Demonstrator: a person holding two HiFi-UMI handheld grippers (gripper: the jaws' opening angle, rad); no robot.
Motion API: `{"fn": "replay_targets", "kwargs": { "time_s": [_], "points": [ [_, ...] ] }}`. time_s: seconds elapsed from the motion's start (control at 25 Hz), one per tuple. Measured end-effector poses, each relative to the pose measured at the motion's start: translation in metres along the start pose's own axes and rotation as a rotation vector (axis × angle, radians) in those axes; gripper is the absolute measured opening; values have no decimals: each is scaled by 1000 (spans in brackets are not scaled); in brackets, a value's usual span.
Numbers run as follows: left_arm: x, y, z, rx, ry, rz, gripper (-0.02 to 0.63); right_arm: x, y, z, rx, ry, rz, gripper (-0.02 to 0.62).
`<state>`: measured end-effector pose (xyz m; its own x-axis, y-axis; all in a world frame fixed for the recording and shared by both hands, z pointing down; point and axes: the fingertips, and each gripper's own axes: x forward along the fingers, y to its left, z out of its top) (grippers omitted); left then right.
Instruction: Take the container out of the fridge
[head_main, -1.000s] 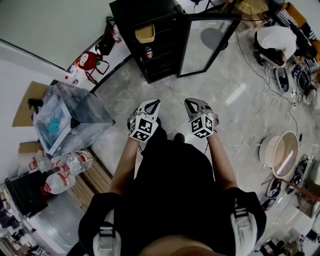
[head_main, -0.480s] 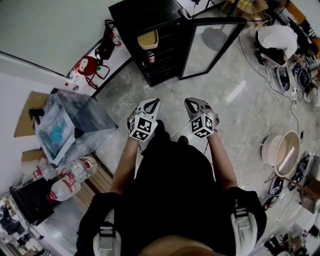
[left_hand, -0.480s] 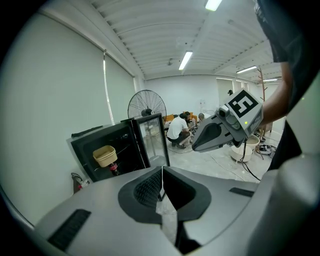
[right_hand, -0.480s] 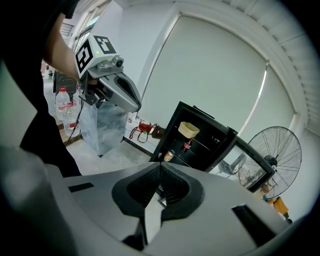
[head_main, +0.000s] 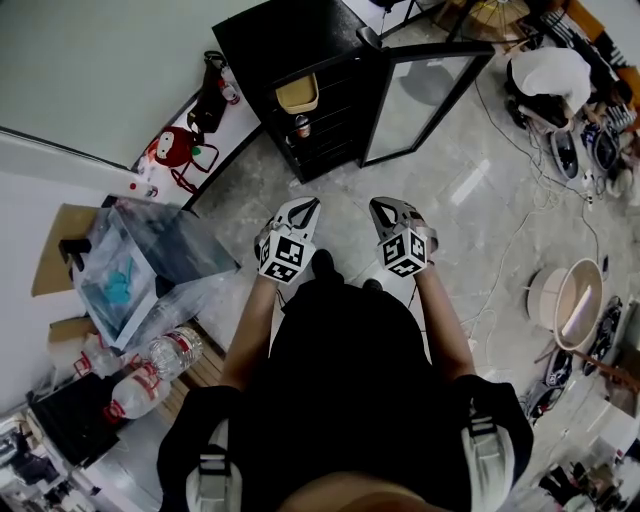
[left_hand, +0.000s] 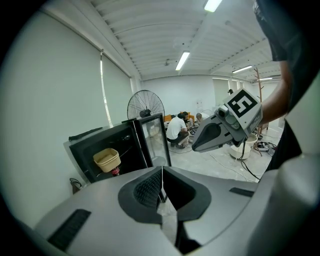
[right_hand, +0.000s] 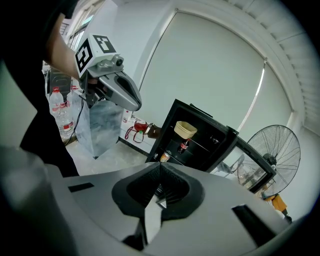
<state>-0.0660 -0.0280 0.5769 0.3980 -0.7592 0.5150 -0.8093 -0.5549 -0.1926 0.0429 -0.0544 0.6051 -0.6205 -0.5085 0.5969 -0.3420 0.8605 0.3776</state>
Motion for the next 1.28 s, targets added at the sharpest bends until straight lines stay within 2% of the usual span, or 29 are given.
{"fn": "replay_targets", "kwargs": {
  "time_s": [0.72,1.28],
  "points": [
    [-6,66,-20,72,-12,-53,23,48,6,35,46,20,-62,-2],
    [-12,93,-37,91,-34,-74,23,62,26,44,67,57,-92,-2]
  ]
}}
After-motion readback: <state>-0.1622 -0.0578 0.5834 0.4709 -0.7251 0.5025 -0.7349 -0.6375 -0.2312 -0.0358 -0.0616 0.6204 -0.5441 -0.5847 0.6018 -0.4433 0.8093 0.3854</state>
